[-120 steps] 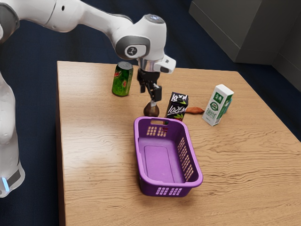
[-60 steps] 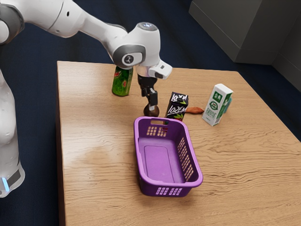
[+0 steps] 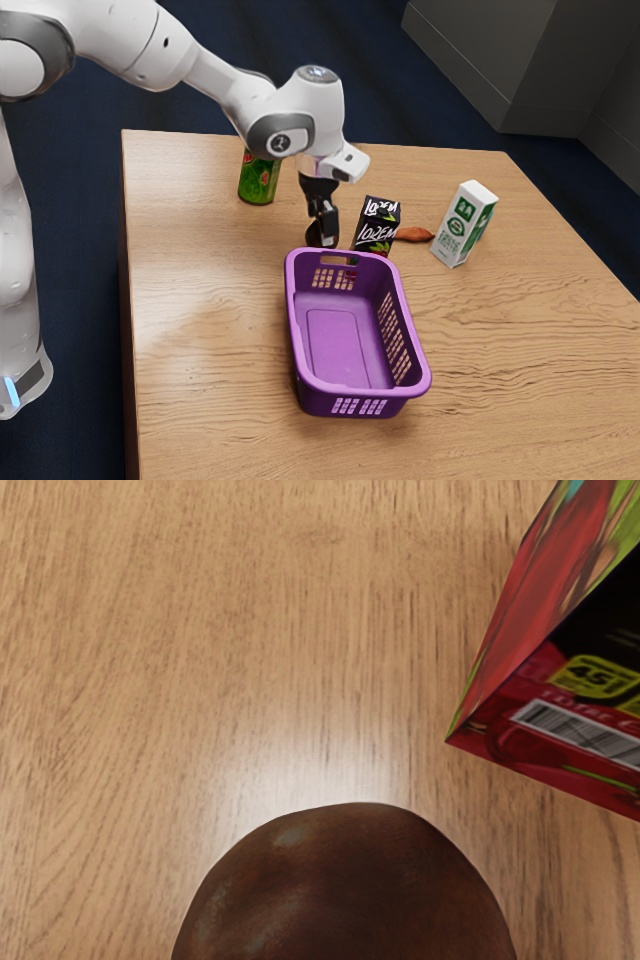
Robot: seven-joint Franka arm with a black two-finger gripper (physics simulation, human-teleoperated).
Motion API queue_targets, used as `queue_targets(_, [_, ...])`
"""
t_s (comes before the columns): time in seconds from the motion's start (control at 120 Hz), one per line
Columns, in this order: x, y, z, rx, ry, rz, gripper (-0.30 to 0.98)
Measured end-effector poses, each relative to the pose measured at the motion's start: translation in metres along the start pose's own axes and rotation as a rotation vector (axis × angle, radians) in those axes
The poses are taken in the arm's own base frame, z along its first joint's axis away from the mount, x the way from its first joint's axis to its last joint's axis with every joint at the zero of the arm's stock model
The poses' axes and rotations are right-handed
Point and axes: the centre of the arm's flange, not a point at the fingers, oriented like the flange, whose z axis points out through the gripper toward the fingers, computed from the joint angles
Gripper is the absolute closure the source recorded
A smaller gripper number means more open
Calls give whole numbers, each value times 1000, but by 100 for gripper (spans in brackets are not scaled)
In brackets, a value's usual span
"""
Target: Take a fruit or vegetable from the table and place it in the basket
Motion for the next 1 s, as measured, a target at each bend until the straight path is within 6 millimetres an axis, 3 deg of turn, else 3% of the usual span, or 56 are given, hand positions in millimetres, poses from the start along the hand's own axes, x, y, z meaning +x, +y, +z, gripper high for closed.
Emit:
queue_targets(0.425, [3,-1,20,-11,-4,14,0])
queue_targets(0.783, [4,-18,34,-9,-4,-12,2])
queue_targets(0.958, [5,-21,36,-22,13,-43,27])
queue_targets(1.0, [6,-18,36,-26,19,-46,26])
